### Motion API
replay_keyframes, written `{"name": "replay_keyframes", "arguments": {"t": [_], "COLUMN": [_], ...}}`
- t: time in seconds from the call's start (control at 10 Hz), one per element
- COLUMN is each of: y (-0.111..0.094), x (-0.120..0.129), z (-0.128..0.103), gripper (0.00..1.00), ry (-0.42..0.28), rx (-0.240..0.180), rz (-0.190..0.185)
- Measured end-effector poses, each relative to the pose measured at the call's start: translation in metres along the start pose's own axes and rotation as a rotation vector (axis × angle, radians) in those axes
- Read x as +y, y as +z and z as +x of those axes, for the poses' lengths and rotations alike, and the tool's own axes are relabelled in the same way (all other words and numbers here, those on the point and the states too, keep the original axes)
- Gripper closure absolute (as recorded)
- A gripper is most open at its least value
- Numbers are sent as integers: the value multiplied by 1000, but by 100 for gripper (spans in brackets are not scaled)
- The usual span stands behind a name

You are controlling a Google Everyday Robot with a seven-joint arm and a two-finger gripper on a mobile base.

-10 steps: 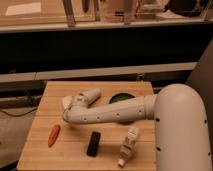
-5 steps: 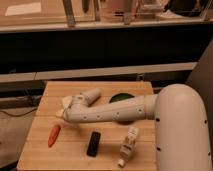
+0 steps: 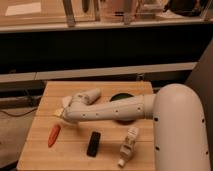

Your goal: Drag the pepper across the table

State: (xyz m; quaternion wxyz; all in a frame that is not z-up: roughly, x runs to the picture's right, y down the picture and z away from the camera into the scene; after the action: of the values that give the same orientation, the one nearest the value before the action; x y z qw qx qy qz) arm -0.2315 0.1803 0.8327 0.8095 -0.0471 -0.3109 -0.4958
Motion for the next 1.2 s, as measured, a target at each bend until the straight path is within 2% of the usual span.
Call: {"name": "replay_keyframes", "arguments": {"t": [0.6,0.9,1.2], "y": [9,11,12], "x": [-12,-13,-13], "z": [-8,-6,-6], "gripper": [20,20,20], "ry": [-1,16,40], "rx": [-84,-146,-203], "rz": [-46,-47,-32]}}
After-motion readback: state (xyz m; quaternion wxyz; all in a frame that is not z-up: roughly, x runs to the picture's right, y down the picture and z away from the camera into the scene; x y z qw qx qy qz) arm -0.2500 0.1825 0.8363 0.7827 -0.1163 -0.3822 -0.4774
